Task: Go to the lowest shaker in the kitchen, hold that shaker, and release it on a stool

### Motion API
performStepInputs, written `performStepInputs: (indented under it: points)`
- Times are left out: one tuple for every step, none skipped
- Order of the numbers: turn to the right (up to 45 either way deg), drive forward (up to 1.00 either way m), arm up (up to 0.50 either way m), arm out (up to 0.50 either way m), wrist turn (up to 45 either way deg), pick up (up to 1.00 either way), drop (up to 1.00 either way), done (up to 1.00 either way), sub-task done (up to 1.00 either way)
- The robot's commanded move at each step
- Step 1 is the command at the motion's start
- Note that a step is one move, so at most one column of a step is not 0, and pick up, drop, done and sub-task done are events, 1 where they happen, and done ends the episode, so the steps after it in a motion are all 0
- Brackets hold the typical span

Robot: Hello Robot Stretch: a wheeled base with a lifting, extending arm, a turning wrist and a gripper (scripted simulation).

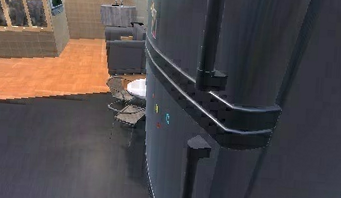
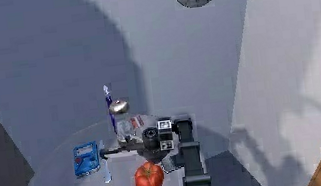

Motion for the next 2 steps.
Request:
performStepInputs:
  points:
    - [0.0,0.00,0.20,0.00,0.0,0.00,0.00,0.00,0.00]
    - [0.0,0.00,0.00,0.00,-45.0,0.00,0.00,0.00,0.00]
